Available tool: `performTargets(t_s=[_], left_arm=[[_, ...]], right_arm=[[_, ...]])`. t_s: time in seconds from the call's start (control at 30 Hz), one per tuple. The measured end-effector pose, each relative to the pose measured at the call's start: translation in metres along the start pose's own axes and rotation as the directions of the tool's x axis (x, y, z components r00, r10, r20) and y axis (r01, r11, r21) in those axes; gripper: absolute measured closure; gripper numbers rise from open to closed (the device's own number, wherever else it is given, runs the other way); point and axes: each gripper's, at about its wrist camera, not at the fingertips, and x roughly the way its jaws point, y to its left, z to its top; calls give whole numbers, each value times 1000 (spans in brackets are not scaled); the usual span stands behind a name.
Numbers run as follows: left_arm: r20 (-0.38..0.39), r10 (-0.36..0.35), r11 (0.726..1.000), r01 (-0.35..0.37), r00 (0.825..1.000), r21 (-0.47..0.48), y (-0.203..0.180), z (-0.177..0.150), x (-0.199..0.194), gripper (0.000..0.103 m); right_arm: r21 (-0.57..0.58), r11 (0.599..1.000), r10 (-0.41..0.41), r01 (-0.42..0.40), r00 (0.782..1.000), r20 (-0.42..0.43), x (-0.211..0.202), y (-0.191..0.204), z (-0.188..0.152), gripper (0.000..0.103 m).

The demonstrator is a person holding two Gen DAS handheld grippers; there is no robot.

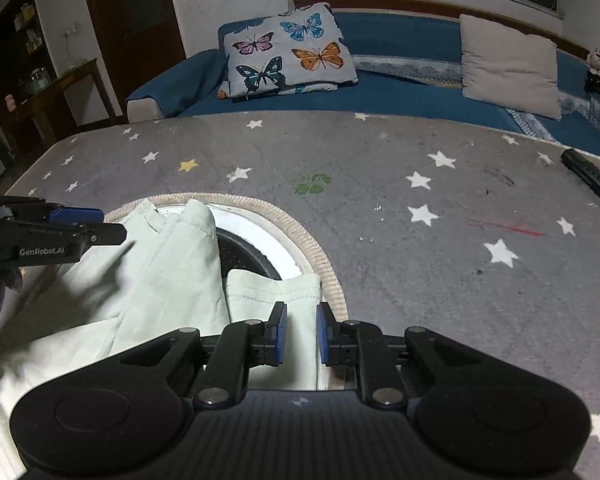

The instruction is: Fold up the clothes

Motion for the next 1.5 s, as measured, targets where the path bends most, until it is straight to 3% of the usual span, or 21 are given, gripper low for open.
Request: performTargets(t_s=[0.23, 0.43, 0.53, 0.63, 0.8, 1.07, 1.33, 1.5], left_arm=[[-10, -26, 999, 26, 1000, -20, 2, -1, 9, 68], [2, -39, 999, 39, 999, 4, 1, -1, 9, 85], [12, -34, 999, 35, 999, -7, 4, -1, 8, 100], [30, -17, 1000, 18, 999, -19, 8, 0, 3, 101], [94, 44, 998, -41, 995, -41, 24, 11, -13, 101], [157, 169, 983, -154, 973, -101, 67, 32, -23, 101], [106, 212, 970, -197, 971, -141, 94, 30, 6, 101], [56, 217, 967, -206, 975, -152, 100, 20, 20, 96]], right_arm=[[2, 1000, 11, -11, 1000, 4, 5, -2, 1, 88], [8, 1000, 17, -17, 1000, 5, 9, -3, 5, 88], [-6, 1000, 11, -11, 1000, 2, 12, 1, 4, 92], [-18, 1000, 4, -4, 1000, 7, 12, 5, 4, 101], [-41, 998, -40, 43, 997, 73, -5, 5, 14, 102], [35, 989, -147, 144, 979, 143, -12, -30, 53, 102], [92, 979, -193, 181, 969, 151, 19, -57, 79, 102], [86, 981, -184, 176, 978, 94, 52, -61, 77, 96]])
